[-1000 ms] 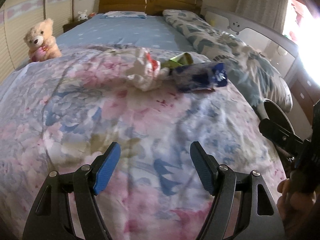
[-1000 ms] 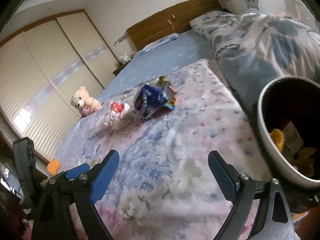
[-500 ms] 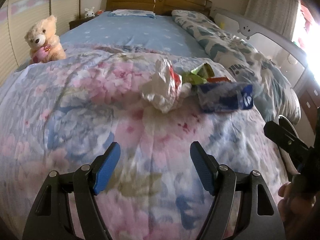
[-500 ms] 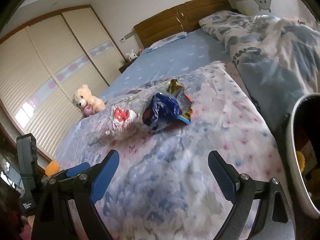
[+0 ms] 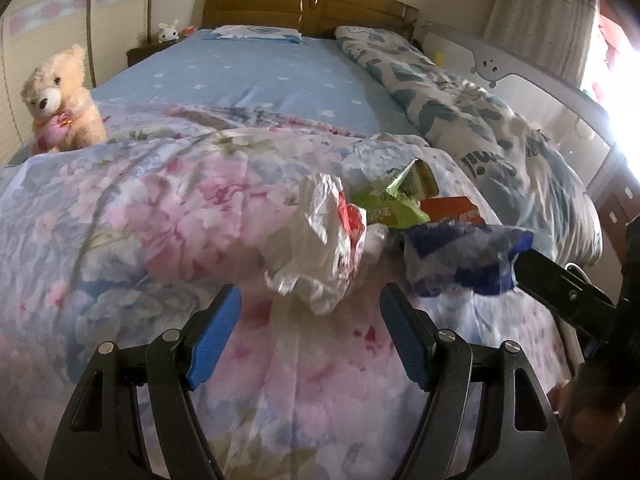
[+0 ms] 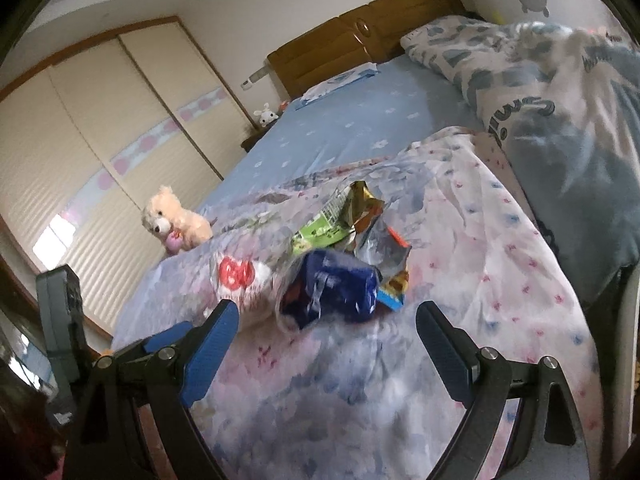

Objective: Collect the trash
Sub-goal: 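Grasp the white plastic bag with the left gripper while the right grasps the blue plastic bag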

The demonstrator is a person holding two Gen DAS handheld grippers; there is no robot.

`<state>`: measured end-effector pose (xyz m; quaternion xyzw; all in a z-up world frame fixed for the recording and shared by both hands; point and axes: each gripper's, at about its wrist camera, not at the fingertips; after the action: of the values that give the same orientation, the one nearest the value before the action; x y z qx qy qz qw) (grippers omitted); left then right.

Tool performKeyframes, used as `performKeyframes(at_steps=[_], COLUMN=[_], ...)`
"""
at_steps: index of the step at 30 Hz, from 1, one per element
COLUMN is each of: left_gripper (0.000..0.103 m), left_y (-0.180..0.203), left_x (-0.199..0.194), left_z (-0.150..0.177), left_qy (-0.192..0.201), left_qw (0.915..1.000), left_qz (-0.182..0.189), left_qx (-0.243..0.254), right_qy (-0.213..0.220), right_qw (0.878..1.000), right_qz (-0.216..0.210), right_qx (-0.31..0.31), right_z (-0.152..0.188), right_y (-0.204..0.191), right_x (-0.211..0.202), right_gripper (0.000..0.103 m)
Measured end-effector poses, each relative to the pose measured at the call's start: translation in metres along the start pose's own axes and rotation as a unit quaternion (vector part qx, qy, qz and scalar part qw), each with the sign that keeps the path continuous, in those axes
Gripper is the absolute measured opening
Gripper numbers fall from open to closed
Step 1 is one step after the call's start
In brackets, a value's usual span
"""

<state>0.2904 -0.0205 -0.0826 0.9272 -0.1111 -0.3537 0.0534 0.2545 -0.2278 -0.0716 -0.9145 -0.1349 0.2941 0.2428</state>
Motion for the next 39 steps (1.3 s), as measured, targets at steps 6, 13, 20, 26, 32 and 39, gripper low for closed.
performKeyframes(at_steps=[6, 13, 20, 26, 32, 39], left_gripper=[0.024, 0.001, 0.001, 0.019, 0.066, 0.073], left_y=[0.011, 0.012, 0.015, 0.011, 0.008, 0.005], left_x=[0.009, -0.008, -0.029, -0.027, -0.019, 0.006], left_z=[0.005, 0.018, 0.028, 0.023, 0.008, -0.008], left_qy=[-0.015, -0.015, -0.011, -0.013, 0.001, 0.007], left_qw=[0.9995, 0.9994, 0.9992, 0.9996, 1.0, 0.9998], left_qz=[0.018, 0.024, 0.035, 0.023, 0.0, -0.014], left_qx=[0.02, 0.021, 0.015, 0.003, 0.0, 0.013], right_qy=[-0.017, -0.011, 0.007, 0.011, -0.023, -0.017], right_qw=[1.0, 1.0, 0.999, 0.999, 0.999, 0.997], right_qz=[-0.004, -0.016, -0.024, -0.007, 0.017, 0.039], right_qx=[0.01, 0.023, 0.028, 0.031, 0.017, -0.065], right_z=[0.001, 0.012, 0.021, 0.031, 0.042, 0.04], right_y=[0.001, 0.004, 0.006, 0.013, 0.019, 0.011], right_x=[0.011, -0.009, -0.046, -0.065, -0.066, -0.074], right_gripper=[0.041, 0.022, 0.021, 0.021, 0.051, 0.088])
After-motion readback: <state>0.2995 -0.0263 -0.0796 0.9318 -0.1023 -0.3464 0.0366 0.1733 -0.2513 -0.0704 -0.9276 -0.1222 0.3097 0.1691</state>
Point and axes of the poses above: each gripper's, at about its wrist camera, not at the fingertips, and x roughly the way its jaws point, y to its right, z to its underside, and after that the axes turned 8 degrees about y, right-handed
